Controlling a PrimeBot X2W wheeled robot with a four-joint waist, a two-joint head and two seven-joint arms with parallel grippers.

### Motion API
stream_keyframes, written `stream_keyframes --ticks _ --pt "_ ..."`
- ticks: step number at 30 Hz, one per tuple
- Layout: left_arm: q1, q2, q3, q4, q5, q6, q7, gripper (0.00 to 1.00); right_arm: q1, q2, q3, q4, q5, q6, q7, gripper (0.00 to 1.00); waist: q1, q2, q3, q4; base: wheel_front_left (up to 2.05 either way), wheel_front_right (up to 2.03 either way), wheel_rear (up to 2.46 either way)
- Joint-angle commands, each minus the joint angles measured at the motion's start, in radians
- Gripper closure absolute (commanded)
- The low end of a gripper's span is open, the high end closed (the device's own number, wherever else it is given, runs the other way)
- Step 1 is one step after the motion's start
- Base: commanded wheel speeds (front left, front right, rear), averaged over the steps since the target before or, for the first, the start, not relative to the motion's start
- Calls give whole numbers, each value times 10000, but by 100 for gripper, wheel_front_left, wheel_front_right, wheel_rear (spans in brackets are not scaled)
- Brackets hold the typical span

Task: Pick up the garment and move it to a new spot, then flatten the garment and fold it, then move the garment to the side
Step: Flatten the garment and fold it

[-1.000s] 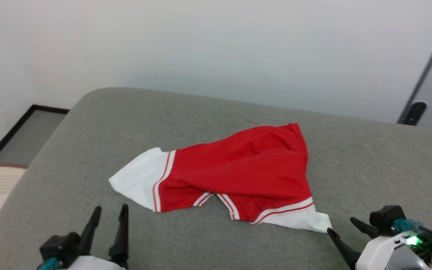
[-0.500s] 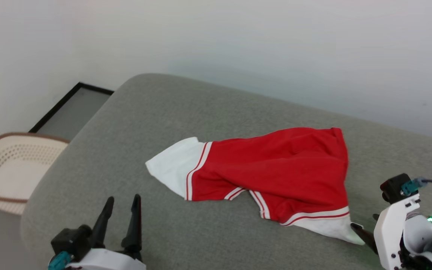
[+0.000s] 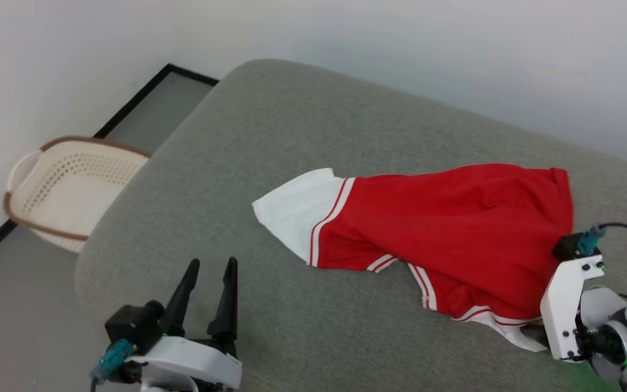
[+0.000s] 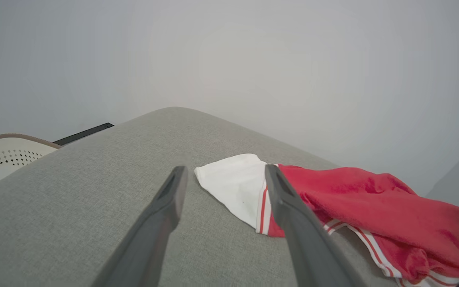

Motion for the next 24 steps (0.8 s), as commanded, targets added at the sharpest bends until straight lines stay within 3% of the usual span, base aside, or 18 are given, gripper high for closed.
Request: stream_keyframes --ticks 1,2,3,4,13,24 --pt "-103 -38 15 -13 -63 -21 -3 0 80 209 141 226 -9 0 190 0 0 0 205 260 0 0 0" --pt "-118 -51 25 5 -67 -23 -3 0 67 326 235 314 55 6 347 27 0 0 197 276 0 0 0" --pt "-118 -55 23 33 -77 -24 -3 0 21 384 261 358 68 8 350 73 0 0 191 284 0 0 0" --pt "-125 -58 6 57 -90 -25 -3 0 -41 405 249 426 37 8 345 100 0 0 180 292 0 0 0" --pt "-22 -4 76 117 -134 -28 -3 0 -409 174 -47 379 396 2 359 100 0 0 37 56 0 0 0" --pt "122 221 45 64 -204 -29 -3 0 -405 -894 -752 -1 499 2 -29 100 0 0 -225 -524 0 0 0"
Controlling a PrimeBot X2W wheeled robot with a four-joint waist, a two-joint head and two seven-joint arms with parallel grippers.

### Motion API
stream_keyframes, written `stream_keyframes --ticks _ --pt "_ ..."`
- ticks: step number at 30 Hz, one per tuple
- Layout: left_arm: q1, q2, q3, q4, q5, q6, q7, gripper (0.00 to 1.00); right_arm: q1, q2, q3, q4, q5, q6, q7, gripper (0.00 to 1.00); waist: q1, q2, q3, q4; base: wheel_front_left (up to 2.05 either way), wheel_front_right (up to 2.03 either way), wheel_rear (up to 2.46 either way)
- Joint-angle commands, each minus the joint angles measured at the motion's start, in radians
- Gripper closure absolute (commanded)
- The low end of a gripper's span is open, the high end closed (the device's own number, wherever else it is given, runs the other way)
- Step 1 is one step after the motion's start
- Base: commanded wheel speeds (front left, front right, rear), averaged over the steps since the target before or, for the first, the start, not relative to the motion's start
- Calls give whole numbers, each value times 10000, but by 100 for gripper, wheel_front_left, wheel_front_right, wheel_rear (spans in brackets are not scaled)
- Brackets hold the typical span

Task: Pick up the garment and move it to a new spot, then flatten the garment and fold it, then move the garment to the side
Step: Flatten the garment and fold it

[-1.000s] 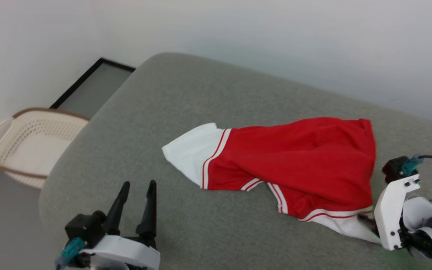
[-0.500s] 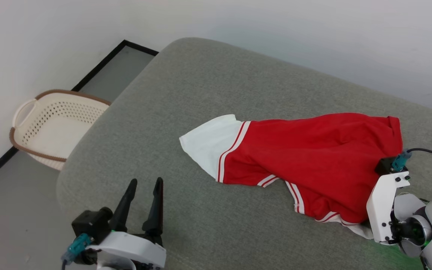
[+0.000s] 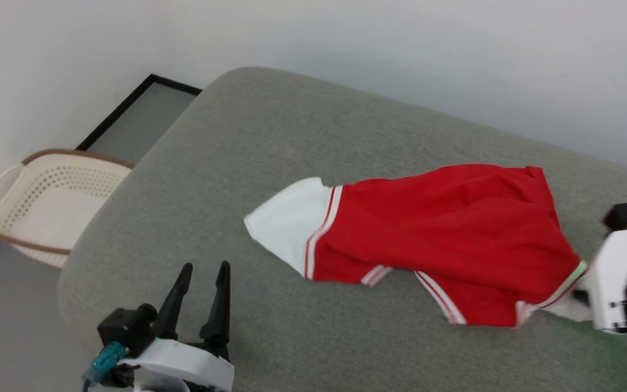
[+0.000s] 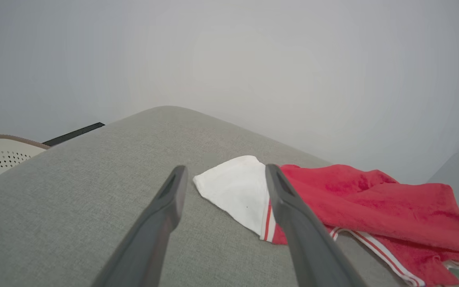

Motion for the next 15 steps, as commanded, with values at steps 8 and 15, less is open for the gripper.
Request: stream_keyframes --ticks 8,15 --pt "242 306 -267 -50 -215 -28 -3 0 518 -1041 -772 59 3 3 -53 100 0 -1 -178 -563 0 0 0" --pt "159 533 -479 -54 -420 -28 -3 0 1191 -1772 -1432 -52 -61 3 371 100 0 -1 -63 -780 0 0 0"
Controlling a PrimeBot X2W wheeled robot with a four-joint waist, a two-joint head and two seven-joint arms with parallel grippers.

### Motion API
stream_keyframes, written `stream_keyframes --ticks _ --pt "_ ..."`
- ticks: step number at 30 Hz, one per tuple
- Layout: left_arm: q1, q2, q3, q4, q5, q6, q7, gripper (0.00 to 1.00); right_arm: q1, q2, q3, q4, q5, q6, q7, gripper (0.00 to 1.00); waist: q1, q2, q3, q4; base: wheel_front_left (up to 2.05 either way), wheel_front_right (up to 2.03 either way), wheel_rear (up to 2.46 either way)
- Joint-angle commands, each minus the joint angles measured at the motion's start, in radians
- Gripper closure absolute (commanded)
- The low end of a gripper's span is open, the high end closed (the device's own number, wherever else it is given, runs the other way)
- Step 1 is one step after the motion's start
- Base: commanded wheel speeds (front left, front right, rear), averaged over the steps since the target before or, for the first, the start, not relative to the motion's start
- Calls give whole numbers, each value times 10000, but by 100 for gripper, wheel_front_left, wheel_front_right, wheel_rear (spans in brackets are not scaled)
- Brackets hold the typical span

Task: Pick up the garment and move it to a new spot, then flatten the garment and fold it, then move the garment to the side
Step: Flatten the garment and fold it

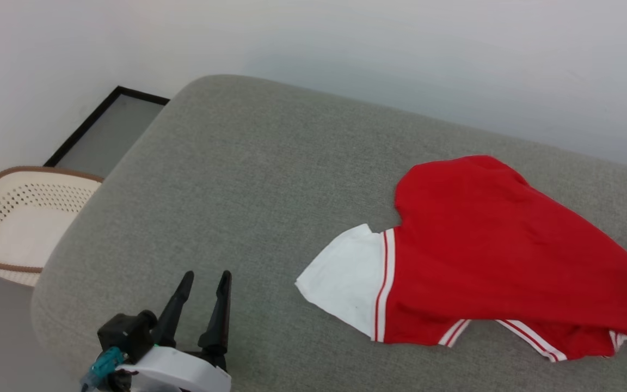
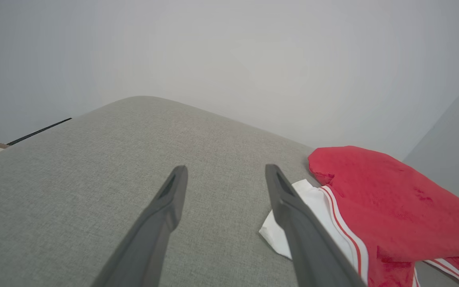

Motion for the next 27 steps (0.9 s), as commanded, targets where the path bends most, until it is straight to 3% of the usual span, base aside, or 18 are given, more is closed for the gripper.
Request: stream_keyframes --ticks 1,7,16,17,18,19,27 --pt "-79 47 -41 -6 -79 -26 -3 0 248 -69 -177 -30 -74 3 62 100 0 -1 90 -58 0 0 0" --pt "-295 5 -196 63 -107 -27 -3 0 780 384 -1191 228 -563 3 -2 100 0 -1 393 -124 0 0 0" --pt "-584 104 -396 264 -181 -27 -4 0 826 1866 -1945 1182 -1389 5 -445 100 0 -1 538 -205 0 0 0" --pt "-575 133 -390 296 -175 -27 -4 0 682 1903 -1961 1164 -1458 7 -602 86 0 -1 497 -255 0 0 0" --pt "-564 155 -365 333 -177 -27 -4 0 553 1933 -1963 1131 -1578 7 -766 58 0 -1 451 -318 0 0 0" --pt "-565 175 -361 357 -178 -27 -4 0 427 1941 -1913 1114 -1657 7 -881 0 0 -1 399 -385 0 0 0" --pt "-112 399 -223 381 -242 -20 -4 0 181 1735 -1274 420 -1518 5 -869 0 0 -1 -295 -1252 0 0 0"
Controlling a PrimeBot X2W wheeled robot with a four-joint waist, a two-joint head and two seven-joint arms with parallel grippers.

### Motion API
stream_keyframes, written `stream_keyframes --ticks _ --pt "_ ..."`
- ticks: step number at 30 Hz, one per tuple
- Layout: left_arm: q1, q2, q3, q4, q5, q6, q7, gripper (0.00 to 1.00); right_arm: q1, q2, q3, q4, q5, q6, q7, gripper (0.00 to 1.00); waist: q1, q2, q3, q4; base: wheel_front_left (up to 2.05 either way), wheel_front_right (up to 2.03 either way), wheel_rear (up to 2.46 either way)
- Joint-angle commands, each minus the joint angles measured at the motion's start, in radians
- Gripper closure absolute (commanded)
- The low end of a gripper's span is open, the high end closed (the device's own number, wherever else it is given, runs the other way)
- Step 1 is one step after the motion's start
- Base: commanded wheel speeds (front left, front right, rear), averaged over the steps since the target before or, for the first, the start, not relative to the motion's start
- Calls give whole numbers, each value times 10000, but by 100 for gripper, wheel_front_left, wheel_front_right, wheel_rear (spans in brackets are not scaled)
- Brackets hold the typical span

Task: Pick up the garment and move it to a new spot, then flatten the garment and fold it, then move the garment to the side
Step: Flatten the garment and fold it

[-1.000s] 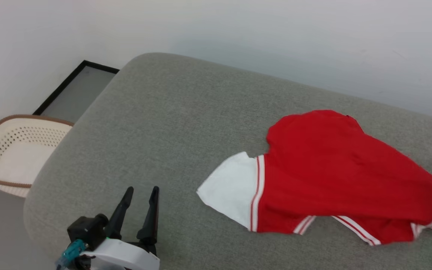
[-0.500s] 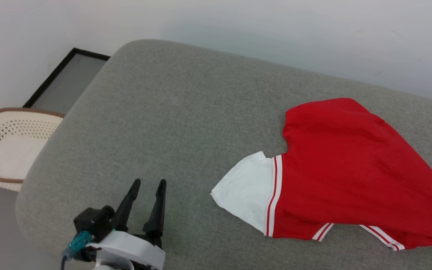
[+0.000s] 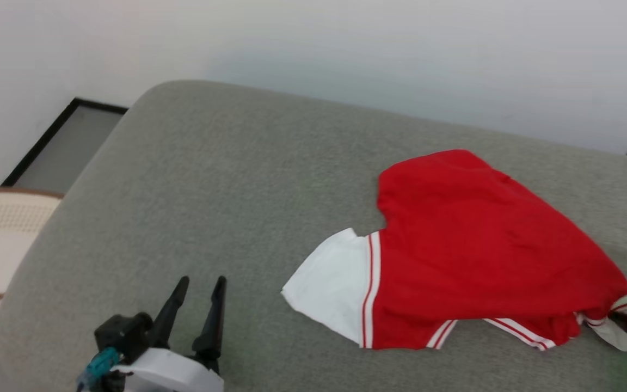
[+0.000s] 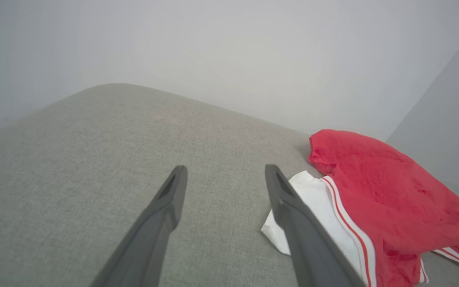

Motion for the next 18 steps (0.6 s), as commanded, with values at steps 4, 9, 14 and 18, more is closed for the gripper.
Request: stream_keyframes --ticks 4,9,14,18 --pt "338 162 170 -212 59 28 -4 0 434 -243 311 -883 274 5 -310 0 0 0 -597 -922 0 0 0" --pt "709 214 391 -586 89 86 -4 0 1164 -653 760 -2685 482 5 -1270 0 0 0 -794 -1575 0 0 0" --pt "997 205 626 -990 173 103 -2 0 2119 -751 913 -4244 61 -1 -3972 0 0 0 -769 -2229 0 0 0" --pt "1139 131 764 -1187 268 91 -3 0 2712 -652 1129 -4850 -521 -1 -6185 0 0 0 -726 -2686 0 0 0"
